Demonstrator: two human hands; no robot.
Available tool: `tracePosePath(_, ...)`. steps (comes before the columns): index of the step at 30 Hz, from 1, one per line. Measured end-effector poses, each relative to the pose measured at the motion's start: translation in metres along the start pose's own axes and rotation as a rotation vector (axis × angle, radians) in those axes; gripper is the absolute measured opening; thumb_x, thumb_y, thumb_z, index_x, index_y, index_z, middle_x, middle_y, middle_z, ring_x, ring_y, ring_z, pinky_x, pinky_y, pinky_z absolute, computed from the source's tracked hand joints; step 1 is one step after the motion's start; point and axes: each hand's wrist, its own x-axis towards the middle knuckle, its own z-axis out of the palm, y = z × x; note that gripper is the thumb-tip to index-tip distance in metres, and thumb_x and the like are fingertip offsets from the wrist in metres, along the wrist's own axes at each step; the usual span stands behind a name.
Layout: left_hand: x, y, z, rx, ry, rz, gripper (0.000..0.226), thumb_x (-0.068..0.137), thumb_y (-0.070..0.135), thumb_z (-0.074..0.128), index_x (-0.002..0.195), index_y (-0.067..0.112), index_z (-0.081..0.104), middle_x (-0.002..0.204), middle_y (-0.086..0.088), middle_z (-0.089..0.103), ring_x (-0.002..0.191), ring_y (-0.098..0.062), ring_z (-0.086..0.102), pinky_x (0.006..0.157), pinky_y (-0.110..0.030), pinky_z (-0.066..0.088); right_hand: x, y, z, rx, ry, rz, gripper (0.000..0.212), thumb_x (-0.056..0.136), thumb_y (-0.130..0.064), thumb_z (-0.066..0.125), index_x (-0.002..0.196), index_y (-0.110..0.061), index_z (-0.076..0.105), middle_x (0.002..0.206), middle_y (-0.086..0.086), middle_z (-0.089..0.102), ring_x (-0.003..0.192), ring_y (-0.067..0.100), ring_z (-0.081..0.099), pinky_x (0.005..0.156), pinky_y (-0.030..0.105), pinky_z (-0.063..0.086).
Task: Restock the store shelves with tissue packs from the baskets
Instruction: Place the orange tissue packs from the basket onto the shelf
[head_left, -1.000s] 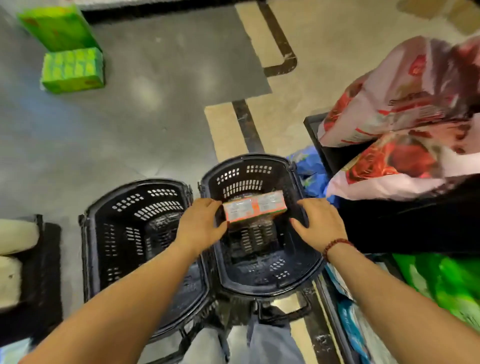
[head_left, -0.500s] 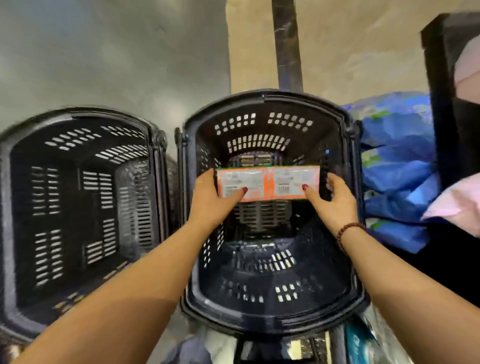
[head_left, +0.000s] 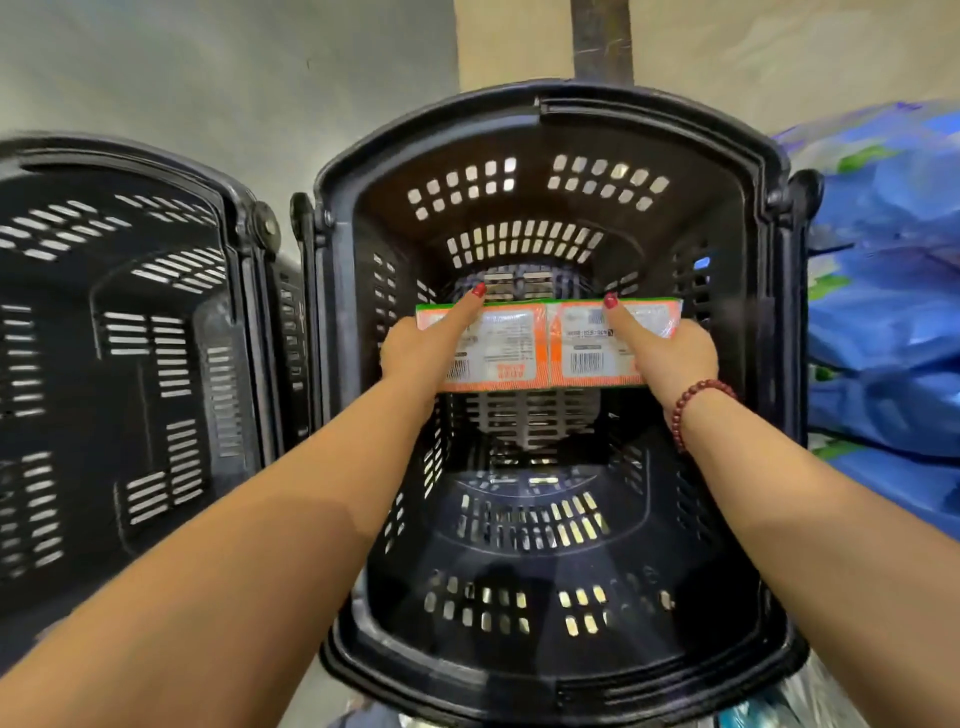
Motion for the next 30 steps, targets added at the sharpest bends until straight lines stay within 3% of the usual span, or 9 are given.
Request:
tracePosePath(2,0.001,-0.001,0.001,-0.031,0.0,-0.063,0.069,0.064,0.064,0.076,0.107,0.012,0.066,0.097,-0.004,0.073,0.086,-0.02,0.071,0.085,-0.041,0.057,-0.001,0.002,0.001,-0.028,0.029,0.015,0.058,0.068,-0.061,0.073,0.101,-0.013,0.07,0.094,0.001,0.07,0.076,0.009,0.063,0.057,0.017,0.044)
tracePosePath(4,0.0,-0.003,0.0,-0.062,-0.009,-0.124,0.074,0.063,0.062,0.077,0.113,0.011,0.061,0.098,-0.005,0.072,0.086,-0.021,0.071,0.084,-0.041,0.058,-0.003,0.005,0.002,-0.077,0.049,0.032,0.064,0.067,-0.063,0.072,0.105,-0.012,0.067,0.096,0.001,0.068,0.075,0.01,0.06,0.053,0.015,0.038)
tracePosePath(9,-0.008,-0.018,0.0,-0.081,0.014,-0.138,0.039,0.071,0.049,0.079,0.09,0.018,0.064,0.091,-0.003,0.075,0.079,-0.019,0.072,0.078,-0.037,0.06,-0.018,0.017,0.0,-0.121,0.038,0.044,0.067,0.066,-0.06,0.076,0.111,-0.012,0.064,0.105,0.005,0.069,0.093,0.018,0.066,0.08,0.03,0.052)
tracePosePath(14,-0.032,-0.039,-0.004,-0.093,0.038,-0.073,0.025,0.073,0.045,0.077,0.081,0.024,0.068,0.087,0.0,0.075,0.077,-0.017,0.072,0.076,-0.036,0.059,-0.046,0.031,-0.009,-0.081,0.073,0.008,0.06,0.065,-0.055,0.078,0.107,-0.014,0.066,0.099,0.001,0.071,0.087,0.015,0.067,0.07,0.025,0.05)
tracePosePath(18,-0.07,-0.047,-0.013,-0.102,0.067,-0.019,0.023,0.073,0.048,0.077,0.081,0.027,0.069,0.082,0.006,0.074,0.079,-0.016,0.072,0.079,-0.04,0.059,-0.084,0.037,-0.024,0.009,0.138,-0.021,0.062,0.061,-0.053,0.082,0.105,-0.014,0.064,0.099,0.001,0.071,0.086,0.014,0.067,0.078,0.031,0.055)
tracePosePath(21,-0.106,-0.049,-0.028,-0.138,0.046,0.036,0.02,0.074,0.047,0.077,0.083,0.031,0.071,0.082,0.01,0.075,0.083,-0.015,0.071,0.08,-0.039,0.058,-0.123,0.035,-0.038,0.112,0.147,-0.028,0.075,0.048,-0.061,0.081,0.104,-0.015,0.062,0.097,0.001,0.071,0.087,0.017,0.069,0.083,0.042,0.056)
tracePosePath(25,-0.166,-0.045,-0.058,-0.143,0.005,0.138,0.014,0.075,0.045,0.077,0.082,0.033,0.072,0.08,0.014,0.075,0.084,-0.012,0.071,0.073,-0.033,0.056,-0.188,0.025,-0.058,0.254,0.237,-0.026,0.074,0.041,-0.069,0.076,0.094,-0.018,0.064,0.088,-0.001,0.072,0.081,0.017,0.07,0.08,0.045,0.058)
tracePosePath(30,-0.248,-0.042,-0.118,-0.113,-0.121,0.256,0.031,0.071,0.046,0.075,0.093,0.025,0.071,0.093,0.001,0.076,0.09,-0.025,0.071,0.084,-0.052,0.055,-0.288,0.011,-0.079,0.35,0.318,-0.015,0.054,0.055,-0.059,0.079,0.087,-0.019,0.065,0.08,-0.006,0.072,0.075,0.012,0.07,0.071,0.034,0.058)
